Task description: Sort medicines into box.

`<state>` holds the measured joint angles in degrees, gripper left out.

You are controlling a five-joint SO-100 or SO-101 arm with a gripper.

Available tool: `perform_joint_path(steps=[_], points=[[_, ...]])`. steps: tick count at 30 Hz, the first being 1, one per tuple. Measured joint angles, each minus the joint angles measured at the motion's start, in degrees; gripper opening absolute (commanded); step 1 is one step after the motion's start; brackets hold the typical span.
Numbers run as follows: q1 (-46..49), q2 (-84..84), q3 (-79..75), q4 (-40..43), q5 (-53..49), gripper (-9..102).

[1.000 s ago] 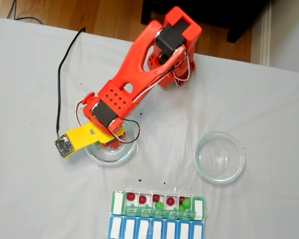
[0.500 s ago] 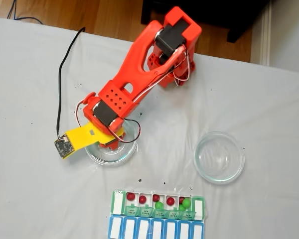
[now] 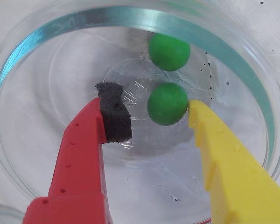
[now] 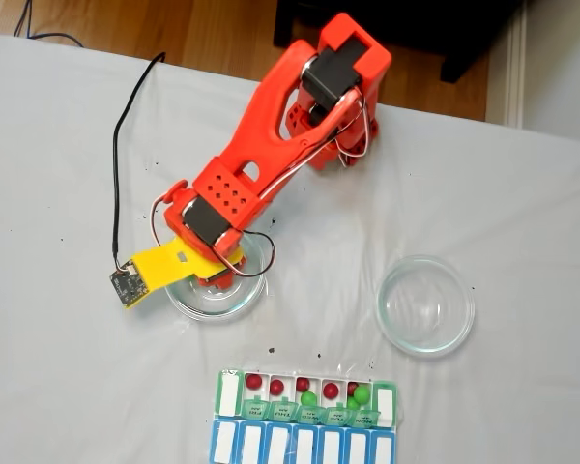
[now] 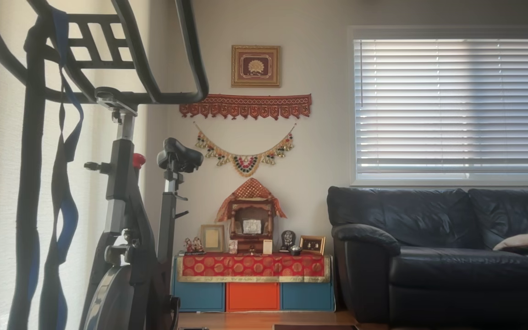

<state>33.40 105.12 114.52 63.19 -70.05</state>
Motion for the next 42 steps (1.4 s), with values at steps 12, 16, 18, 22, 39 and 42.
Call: perform_joint_path(steps=[12,16,18,22,39,42], points=[[-0.09,0.00,0.97,-2.11,0.00,21],[-0.09,0.00,0.97,-2.29,0.00,21],[-0.09,0.00,1.32,-2.29,0.00,20],[-0.09,0.00,1.85,-2.90,0.00,19],[-0.35,0.18,2.99,-3.69,0.53,8],[-0.44,0.18,3.16,-3.69,0.53,6]])
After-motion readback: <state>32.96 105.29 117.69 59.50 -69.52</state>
